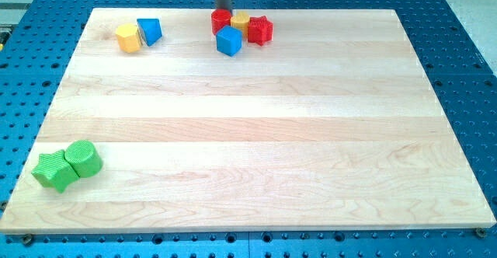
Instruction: Push the heart towards the bottom of the red star
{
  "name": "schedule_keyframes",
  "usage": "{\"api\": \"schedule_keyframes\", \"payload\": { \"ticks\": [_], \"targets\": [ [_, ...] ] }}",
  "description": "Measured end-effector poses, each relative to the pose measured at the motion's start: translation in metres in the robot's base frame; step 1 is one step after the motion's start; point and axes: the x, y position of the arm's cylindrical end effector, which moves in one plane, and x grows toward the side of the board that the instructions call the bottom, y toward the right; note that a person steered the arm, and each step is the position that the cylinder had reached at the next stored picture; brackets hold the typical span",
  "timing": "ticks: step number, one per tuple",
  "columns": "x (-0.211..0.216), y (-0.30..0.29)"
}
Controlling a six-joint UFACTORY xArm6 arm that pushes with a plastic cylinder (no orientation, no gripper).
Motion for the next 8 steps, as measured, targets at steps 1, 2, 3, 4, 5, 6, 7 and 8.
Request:
{"api": "schedule_keyframes", "payload": {
  "ticks": [1, 2, 3, 4, 5, 6, 7, 8],
  "targets": [
    [0.029, 0.036],
    [0.062, 0.048],
    [0.026, 0.05],
    [0.067, 0.025],
    [0.147, 0.049],
    [0.149, 0.06],
    [0.16, 0.012],
    [0.189, 0.023]
  ]
}}
